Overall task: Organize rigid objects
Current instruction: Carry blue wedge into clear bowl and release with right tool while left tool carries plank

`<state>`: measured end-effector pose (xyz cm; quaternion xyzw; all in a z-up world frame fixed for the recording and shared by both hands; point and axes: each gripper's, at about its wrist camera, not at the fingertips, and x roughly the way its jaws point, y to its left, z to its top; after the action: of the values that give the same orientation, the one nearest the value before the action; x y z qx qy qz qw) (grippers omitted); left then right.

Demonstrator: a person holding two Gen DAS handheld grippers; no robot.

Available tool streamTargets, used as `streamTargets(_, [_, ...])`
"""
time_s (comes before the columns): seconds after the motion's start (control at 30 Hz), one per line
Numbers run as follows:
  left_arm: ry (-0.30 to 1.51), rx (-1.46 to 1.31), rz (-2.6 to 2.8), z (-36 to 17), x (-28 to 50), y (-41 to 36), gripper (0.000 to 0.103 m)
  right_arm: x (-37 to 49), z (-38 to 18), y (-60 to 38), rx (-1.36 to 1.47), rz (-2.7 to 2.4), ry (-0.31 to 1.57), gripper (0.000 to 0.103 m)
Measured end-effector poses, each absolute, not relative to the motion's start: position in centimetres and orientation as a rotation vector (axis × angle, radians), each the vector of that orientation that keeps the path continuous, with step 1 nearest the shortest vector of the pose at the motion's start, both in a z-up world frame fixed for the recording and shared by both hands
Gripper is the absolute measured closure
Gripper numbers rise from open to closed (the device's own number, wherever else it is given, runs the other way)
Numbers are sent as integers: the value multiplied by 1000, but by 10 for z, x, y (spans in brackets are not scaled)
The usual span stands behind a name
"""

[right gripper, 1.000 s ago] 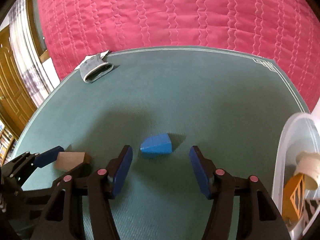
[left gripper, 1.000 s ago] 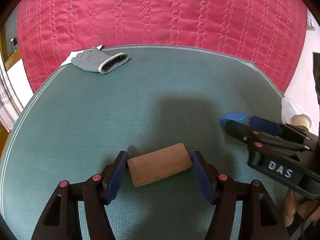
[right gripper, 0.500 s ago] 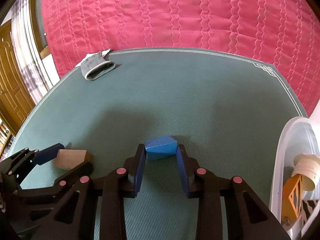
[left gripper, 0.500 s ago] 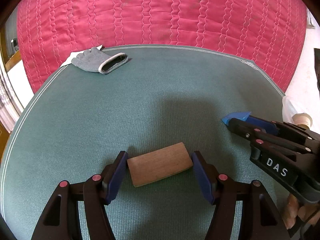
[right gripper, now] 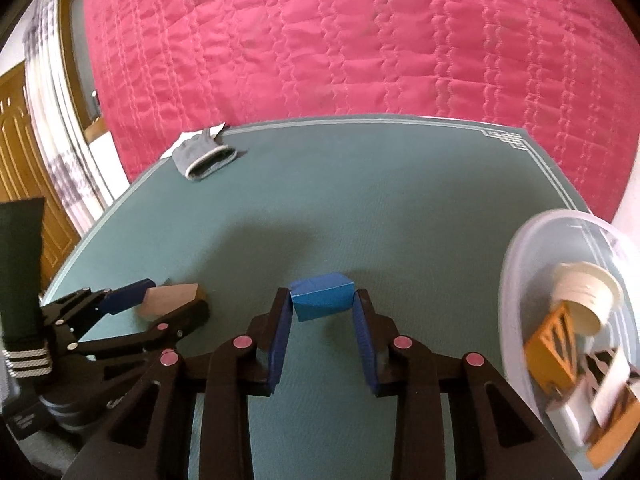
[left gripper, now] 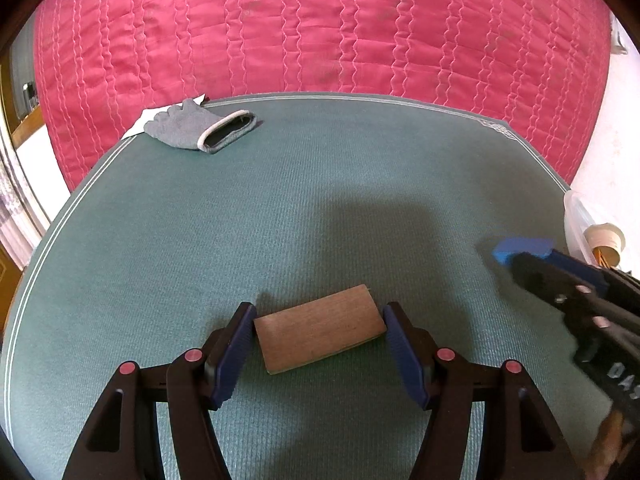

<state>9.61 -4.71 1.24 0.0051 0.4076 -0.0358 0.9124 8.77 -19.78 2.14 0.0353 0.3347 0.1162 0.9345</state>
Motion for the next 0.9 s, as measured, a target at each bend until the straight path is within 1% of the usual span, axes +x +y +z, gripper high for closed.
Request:
streamTargets(0.3, [818,35,-84,14,92,-53,35,55,35,-229,113,178,627,71])
streamTargets(0.6, [810,50,-111,15,84,-65,35,22,43,-280,178,71,578,71])
streamTargets(0.9, [810,65,-126,15,78,-73,35,1,38,-337,237,-71,563,71])
